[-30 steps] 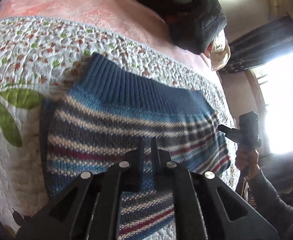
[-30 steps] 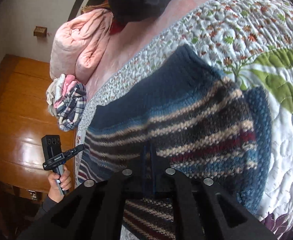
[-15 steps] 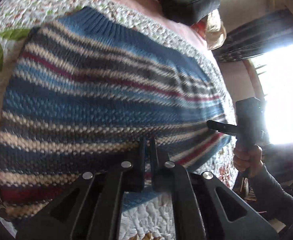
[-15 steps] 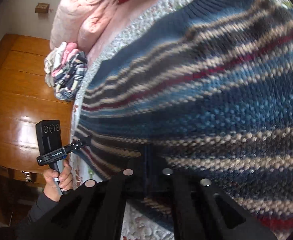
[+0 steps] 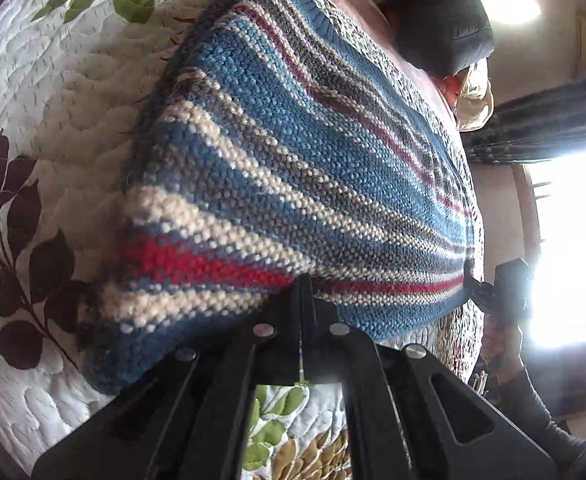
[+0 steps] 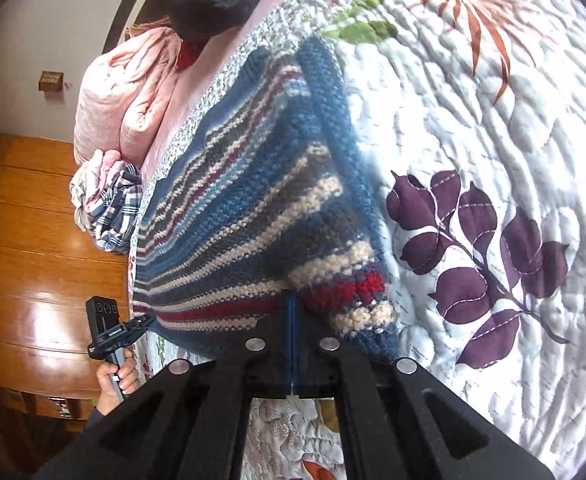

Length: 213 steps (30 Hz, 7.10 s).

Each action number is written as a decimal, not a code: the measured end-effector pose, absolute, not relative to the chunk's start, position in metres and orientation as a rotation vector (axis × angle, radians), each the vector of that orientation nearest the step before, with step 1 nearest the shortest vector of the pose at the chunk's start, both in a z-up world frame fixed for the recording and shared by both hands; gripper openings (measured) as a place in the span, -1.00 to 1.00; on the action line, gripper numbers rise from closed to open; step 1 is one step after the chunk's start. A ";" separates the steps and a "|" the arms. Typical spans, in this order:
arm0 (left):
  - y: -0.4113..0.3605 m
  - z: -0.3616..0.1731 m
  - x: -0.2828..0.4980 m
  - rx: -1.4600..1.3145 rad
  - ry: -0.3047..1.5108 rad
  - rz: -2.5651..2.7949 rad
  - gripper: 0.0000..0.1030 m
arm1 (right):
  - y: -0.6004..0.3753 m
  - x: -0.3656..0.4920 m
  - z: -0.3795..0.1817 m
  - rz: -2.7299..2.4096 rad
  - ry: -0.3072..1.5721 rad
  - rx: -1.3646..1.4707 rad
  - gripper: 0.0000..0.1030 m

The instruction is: Fold small clothes

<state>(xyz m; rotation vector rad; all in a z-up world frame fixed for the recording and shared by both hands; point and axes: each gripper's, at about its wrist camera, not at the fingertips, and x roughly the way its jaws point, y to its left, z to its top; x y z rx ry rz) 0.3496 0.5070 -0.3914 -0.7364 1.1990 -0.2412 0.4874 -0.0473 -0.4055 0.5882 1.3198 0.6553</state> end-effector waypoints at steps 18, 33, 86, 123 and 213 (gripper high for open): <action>0.606 -0.335 0.365 -0.797 1.135 -0.159 0.57 | 0.100 0.387 -0.317 0.671 1.065 -0.161 0.20; 0.630 -0.378 0.458 -0.812 1.288 -0.207 0.74 | 0.383 0.247 -0.389 0.702 0.553 -1.037 0.44; 0.592 -0.380 0.533 -0.752 1.418 -0.269 -0.50 | 0.423 0.307 -0.336 0.637 0.512 -0.698 -0.57; 0.474 -0.215 0.560 -0.381 1.407 -0.168 -0.59 | 0.334 0.315 -0.227 0.566 0.488 -0.460 -0.58; 0.104 -0.308 0.625 0.119 1.451 -0.010 -0.60 | 0.020 0.391 -0.310 0.357 0.803 0.146 -0.59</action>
